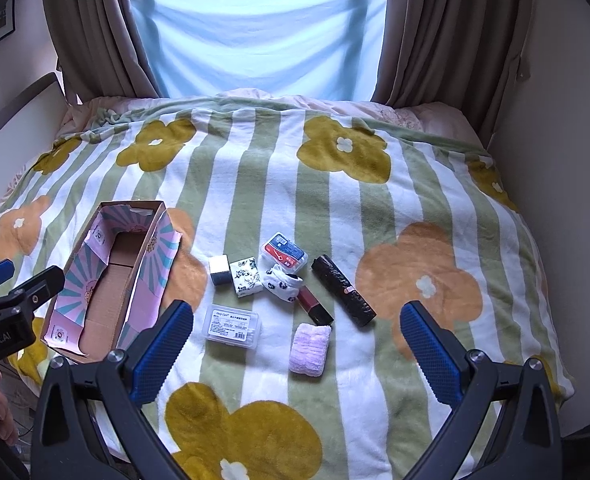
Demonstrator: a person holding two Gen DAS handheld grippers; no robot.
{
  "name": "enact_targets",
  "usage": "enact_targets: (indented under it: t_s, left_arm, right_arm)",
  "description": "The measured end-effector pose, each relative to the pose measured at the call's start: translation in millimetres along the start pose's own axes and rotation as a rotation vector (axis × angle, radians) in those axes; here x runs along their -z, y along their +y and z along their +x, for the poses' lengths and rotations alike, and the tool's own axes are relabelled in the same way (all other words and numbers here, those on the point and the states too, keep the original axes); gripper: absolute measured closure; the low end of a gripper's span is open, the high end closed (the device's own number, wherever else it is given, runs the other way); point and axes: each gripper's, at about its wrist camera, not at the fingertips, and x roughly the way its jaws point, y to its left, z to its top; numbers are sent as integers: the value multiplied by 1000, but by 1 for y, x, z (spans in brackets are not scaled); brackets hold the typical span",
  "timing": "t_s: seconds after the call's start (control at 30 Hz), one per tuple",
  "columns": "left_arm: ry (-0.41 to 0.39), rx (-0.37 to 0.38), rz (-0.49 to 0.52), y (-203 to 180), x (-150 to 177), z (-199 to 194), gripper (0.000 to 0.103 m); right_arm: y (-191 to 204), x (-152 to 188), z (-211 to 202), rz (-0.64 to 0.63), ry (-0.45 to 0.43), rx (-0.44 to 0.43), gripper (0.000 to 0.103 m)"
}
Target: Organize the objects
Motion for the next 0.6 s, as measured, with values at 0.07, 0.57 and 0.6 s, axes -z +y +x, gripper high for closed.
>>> enact_targets:
  t_s: [0.07,0.57,0.6]
  left_arm:
    - [1,0,0,0,1,0,1]
    - [-1,-9,20,-4,-1,-3,1]
    - [0,-7,18,-4,-2,-3,1]
  right_arm:
    - [-1,-1,-2,2,-2,1,1]
    - [-8,0,-6,21,-6,20,1]
    - [-9,0,-6,22,-5,20,1]
